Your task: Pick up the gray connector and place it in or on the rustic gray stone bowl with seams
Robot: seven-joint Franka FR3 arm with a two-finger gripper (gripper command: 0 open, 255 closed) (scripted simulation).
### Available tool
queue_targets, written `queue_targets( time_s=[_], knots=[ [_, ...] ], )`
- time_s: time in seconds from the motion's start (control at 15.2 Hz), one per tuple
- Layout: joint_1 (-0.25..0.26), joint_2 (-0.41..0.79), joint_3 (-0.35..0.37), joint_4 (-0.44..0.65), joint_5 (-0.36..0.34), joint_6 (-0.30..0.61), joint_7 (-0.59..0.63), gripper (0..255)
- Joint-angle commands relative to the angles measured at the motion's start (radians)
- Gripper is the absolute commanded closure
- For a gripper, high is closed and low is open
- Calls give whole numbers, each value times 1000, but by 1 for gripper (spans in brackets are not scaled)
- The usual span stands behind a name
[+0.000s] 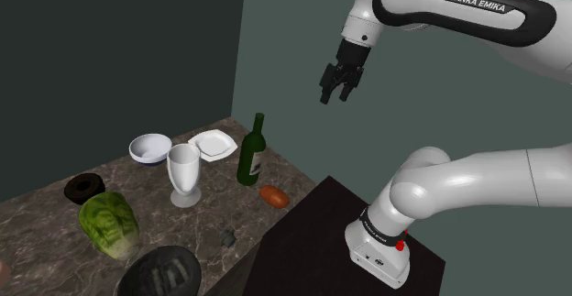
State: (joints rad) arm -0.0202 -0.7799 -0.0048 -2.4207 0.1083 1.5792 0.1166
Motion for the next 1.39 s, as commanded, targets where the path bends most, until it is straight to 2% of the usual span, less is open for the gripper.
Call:
queue_targets(
  time_s=[0.0,0.66,0.99,1.32],
  knots=[
    [0,0,0,0,0,0,0,0],
    [60,29,180,-244,132,298,181,0],
    [97,123,282,-313,204,477,269,0],
    [124,278,389,-339,262,674,361,0]
  ],
)
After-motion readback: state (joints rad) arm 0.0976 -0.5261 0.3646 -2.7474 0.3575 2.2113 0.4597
